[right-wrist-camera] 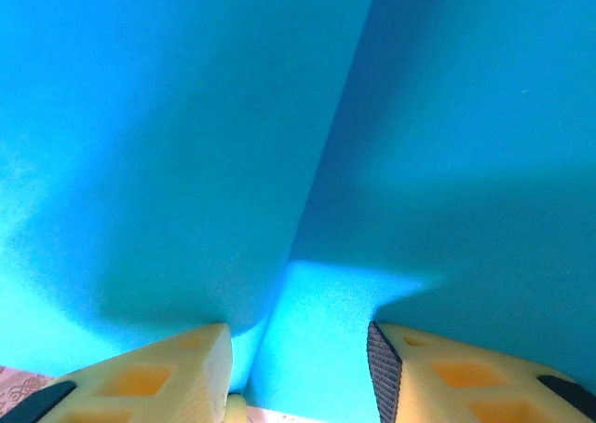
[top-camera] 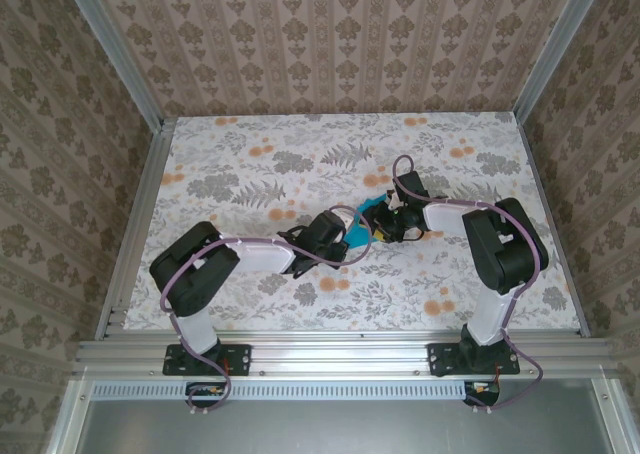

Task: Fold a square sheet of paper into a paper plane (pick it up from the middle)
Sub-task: Fourth fold the wing at the center of the table.

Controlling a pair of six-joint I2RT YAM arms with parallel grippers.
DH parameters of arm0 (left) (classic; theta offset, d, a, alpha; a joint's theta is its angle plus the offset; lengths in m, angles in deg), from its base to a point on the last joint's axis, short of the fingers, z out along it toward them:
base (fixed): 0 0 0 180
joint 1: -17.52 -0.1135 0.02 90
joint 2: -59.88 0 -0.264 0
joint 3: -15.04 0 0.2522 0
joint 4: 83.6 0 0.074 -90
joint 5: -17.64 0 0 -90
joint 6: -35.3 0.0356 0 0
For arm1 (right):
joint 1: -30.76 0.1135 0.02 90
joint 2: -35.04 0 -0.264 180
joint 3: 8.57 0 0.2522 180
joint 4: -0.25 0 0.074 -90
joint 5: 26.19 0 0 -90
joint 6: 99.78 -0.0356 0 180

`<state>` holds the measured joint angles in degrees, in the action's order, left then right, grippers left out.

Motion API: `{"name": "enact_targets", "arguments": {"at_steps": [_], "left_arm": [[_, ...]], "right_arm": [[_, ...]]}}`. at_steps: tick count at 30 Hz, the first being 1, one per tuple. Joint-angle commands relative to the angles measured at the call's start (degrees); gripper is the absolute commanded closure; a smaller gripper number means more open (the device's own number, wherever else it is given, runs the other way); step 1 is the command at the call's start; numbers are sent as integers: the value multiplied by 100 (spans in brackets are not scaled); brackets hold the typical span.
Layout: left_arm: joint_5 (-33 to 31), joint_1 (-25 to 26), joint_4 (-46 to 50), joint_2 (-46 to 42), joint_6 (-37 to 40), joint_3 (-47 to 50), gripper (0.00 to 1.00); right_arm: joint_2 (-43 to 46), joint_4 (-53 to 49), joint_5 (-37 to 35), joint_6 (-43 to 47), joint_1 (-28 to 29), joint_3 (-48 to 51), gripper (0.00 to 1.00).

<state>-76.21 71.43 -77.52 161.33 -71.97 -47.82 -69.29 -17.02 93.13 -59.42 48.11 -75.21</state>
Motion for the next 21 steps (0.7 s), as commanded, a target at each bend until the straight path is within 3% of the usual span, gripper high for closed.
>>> {"name": "enact_targets", "arguments": {"at_steps": [1,7,21], "left_arm": [[489,-73,21,-59,-160,-112,87],[800,-231,-21,-90,-302,-158,77],[1106,-375,-248,127,-71,-531,72]], "right_arm": [[-326,-600,-401,80,-80,320,53],[88,-123,29,319,-142,410,54],[615,113,470,796,-145,371,61]]}}
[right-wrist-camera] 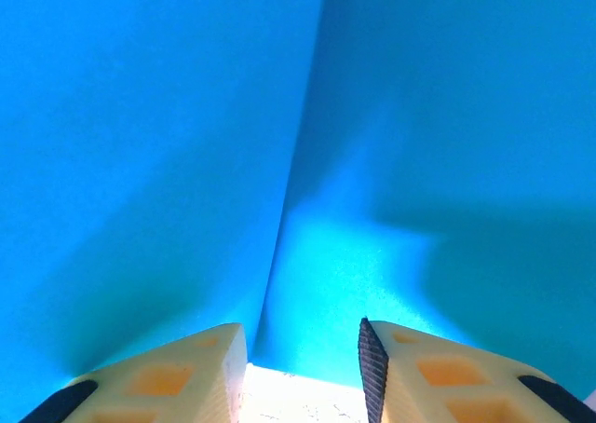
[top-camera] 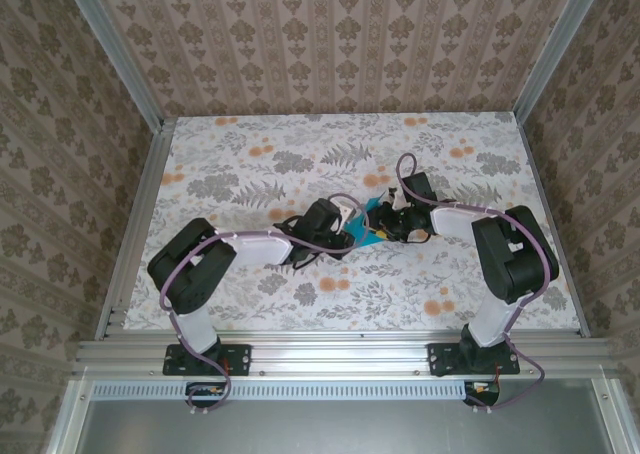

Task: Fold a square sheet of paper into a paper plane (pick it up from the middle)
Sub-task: Fourth fold the wing at the center of the table.

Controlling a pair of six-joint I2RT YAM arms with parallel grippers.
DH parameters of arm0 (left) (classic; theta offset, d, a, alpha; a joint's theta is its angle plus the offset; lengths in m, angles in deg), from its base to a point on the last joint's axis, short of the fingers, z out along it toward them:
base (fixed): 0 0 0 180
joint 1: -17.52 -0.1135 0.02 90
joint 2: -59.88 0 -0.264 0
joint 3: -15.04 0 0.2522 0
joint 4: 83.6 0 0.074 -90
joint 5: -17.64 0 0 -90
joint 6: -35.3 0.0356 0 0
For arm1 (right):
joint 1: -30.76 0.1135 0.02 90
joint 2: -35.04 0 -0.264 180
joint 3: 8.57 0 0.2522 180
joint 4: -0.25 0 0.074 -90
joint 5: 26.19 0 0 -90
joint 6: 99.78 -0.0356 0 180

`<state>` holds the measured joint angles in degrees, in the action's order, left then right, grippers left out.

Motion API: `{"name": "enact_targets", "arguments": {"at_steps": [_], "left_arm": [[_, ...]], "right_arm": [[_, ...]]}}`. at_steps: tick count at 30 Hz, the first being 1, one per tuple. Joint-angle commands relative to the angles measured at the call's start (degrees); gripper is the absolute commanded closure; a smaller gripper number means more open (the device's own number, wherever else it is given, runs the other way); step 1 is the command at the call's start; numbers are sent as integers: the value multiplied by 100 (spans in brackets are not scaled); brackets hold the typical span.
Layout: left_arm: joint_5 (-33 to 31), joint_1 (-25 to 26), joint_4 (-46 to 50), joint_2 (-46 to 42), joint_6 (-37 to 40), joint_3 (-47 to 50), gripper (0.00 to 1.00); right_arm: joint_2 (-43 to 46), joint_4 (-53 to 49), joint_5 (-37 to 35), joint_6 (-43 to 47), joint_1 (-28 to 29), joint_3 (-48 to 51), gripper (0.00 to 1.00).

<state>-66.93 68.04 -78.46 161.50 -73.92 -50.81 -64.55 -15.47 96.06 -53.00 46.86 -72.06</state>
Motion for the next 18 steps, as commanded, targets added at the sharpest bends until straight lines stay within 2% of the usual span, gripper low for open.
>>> {"name": "enact_targets", "arguments": {"at_steps": [1,8,11,15,18], "left_arm": [[182,-45,-157,134,138,-267,71],[312,-93,-163,412,208,-532,72],[432,-107,-198,505,199,-604,78],[833,-221,-367,558,-4,-562,87],[1319,-369,-559,614,-302,-518,88]], "right_arm": [[150,-47,173,147,-21,52,62],[194,-46,153,152,-28,52,62],[257,-23,94,165,-30,80,63],[304,101,31,166,-43,128,63],[296,221,3,167,-55,198,63]]}}
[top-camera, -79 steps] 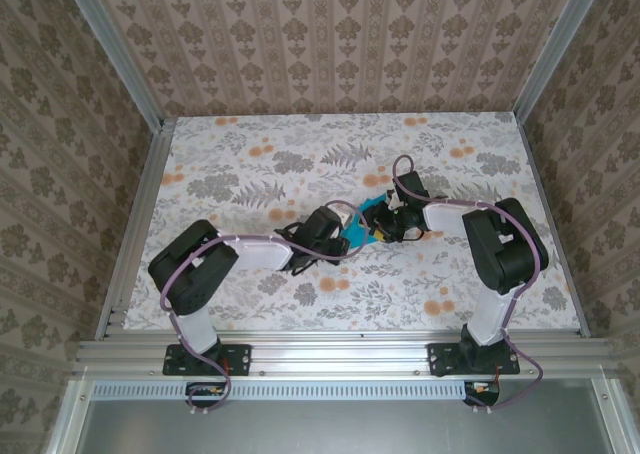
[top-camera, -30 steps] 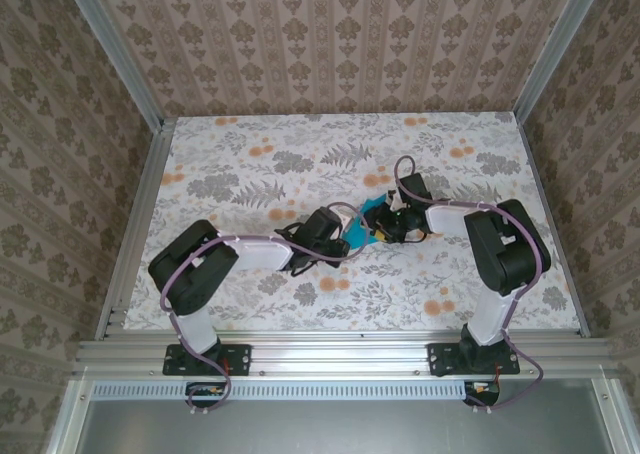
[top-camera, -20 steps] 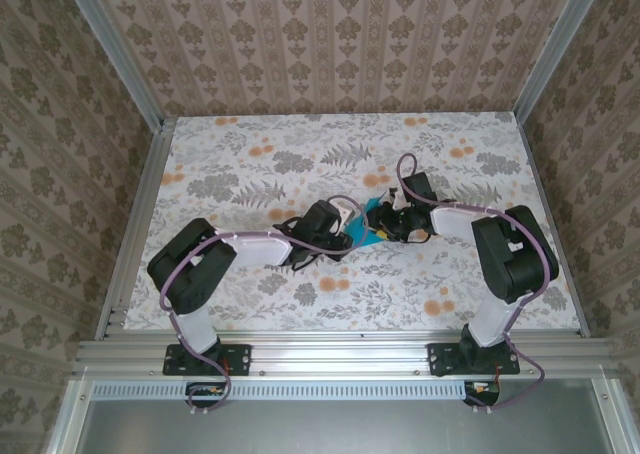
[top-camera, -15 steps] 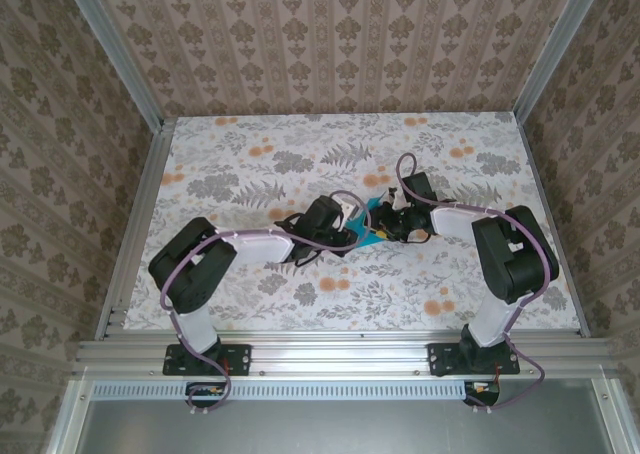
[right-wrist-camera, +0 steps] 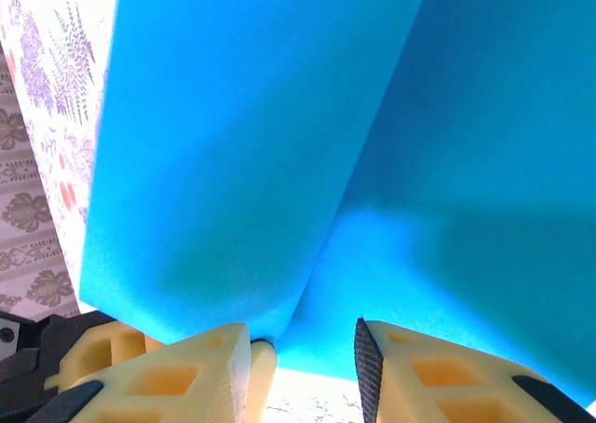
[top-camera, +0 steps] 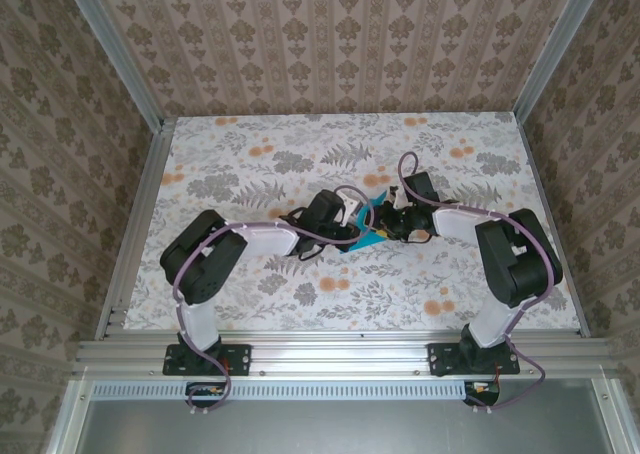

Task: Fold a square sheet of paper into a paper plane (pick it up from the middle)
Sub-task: Fourth fold the wing at the center of the table.

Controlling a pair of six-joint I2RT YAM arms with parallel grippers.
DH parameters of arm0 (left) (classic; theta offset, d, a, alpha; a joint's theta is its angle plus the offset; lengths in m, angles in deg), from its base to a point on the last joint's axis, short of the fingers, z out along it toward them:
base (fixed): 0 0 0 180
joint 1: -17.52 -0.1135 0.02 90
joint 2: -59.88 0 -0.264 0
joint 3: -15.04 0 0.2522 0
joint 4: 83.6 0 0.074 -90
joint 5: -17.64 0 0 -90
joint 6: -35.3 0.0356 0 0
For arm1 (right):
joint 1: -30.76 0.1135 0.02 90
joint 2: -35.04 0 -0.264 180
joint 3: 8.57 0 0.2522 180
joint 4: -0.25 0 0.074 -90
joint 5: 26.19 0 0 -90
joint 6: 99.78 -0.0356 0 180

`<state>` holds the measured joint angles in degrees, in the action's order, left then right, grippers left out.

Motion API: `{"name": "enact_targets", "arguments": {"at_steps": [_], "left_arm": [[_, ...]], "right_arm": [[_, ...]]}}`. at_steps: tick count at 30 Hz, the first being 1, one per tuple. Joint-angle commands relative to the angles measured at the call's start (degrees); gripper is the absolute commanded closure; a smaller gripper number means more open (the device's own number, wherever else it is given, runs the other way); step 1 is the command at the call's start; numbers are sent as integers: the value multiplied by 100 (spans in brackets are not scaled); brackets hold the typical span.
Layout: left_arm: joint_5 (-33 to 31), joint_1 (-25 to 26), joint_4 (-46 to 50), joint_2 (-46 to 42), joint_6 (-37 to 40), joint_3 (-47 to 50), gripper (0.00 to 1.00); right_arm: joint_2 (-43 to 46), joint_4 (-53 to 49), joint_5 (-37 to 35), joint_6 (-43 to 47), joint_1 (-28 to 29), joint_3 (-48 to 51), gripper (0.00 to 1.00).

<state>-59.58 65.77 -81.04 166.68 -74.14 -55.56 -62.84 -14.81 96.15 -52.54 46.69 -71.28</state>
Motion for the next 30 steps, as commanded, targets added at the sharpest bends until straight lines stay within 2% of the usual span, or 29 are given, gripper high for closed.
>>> {"name": "enact_targets", "arguments": {"at_steps": [1,6,10,30], "left_arm": [[738,-193,-354,132,-416,-38,88],[1310,-326,-558,356,-858,-106,88],[1499,-351,-558,502,-1010,-222,88],[1654,-358,-6,820,-868,-637,85]], "right_arm": [[108,188,-17,119,-48,144,63],[27,336,9,171,-75,243,63],[52,391,30,268,-111,272,62],[-129,451,62,636,-220,111,57]]}}
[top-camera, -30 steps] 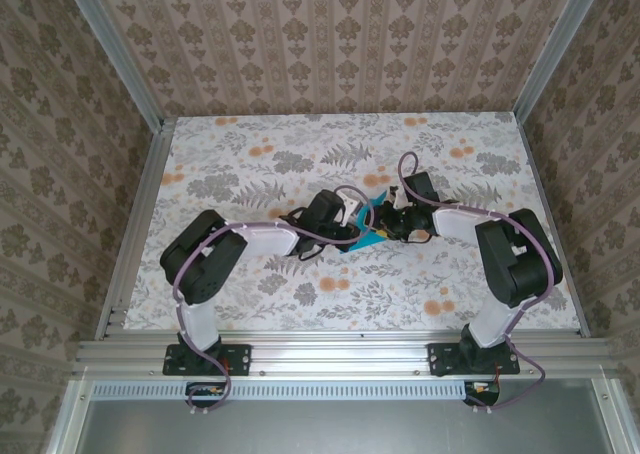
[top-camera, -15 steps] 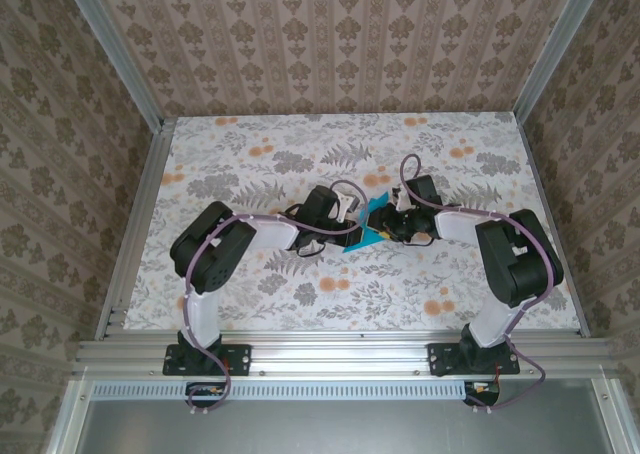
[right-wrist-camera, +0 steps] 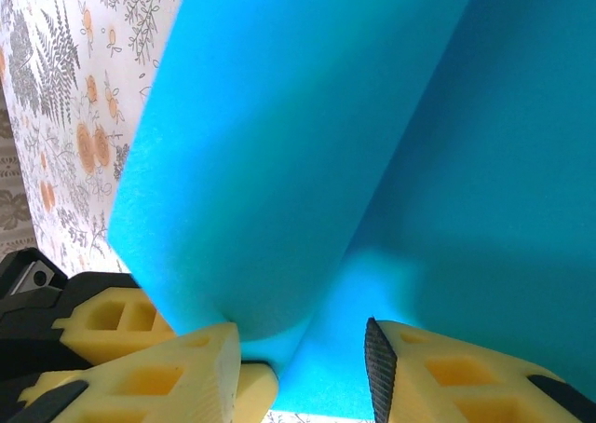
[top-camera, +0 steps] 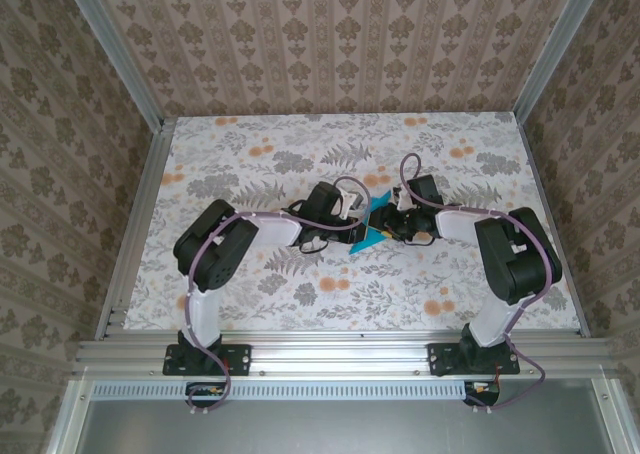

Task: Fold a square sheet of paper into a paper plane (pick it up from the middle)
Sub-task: Fourth fold the wing at the center of the table.

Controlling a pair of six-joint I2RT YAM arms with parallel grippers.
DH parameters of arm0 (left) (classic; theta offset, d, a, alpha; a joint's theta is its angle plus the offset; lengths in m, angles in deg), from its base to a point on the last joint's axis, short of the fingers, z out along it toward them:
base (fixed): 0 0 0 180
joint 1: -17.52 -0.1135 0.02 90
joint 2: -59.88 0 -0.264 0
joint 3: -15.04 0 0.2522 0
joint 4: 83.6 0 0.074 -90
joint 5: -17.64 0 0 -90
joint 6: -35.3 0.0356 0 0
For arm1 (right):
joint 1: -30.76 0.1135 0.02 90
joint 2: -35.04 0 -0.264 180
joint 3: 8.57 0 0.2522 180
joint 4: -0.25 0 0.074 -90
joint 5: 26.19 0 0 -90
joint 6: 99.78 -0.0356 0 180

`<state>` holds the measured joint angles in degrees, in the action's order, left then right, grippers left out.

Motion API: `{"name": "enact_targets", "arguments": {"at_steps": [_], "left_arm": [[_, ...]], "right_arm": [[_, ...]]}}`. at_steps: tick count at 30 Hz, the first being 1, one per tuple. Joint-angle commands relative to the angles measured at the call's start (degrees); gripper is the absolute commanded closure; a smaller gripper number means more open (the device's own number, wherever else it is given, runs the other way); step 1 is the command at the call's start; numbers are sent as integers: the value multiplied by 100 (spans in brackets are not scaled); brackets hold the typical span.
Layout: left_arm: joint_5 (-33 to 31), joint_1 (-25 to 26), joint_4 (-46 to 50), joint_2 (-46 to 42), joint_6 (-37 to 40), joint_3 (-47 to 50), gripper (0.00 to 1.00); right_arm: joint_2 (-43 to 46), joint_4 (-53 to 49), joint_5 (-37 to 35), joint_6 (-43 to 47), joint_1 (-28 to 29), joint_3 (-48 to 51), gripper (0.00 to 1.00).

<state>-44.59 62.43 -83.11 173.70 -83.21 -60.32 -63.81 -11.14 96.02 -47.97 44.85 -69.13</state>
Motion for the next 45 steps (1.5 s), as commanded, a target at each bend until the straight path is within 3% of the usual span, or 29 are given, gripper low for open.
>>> {"name": "enact_targets", "arguments": {"at_steps": [1,7,27,39,45], "left_arm": [[154,-21,210,146,20,-175,85],[193,-20,340,220,14,-290,85],[531,-60,391,347,-133,-507,81],[428,-130,335,-200,-225,-110,64],[-107,-131,11,-599,-407,388,60]], "right_arm": [[2,140,77,166,-46,-69,57],[202,383,38,53,-147,132,56],[-295,-371,-274,212,-145,-212,46],[-526,-1248,-1072,-39,-144,-448,48],[-744,-1761,-1391,-274,-145,-640,47]]}}
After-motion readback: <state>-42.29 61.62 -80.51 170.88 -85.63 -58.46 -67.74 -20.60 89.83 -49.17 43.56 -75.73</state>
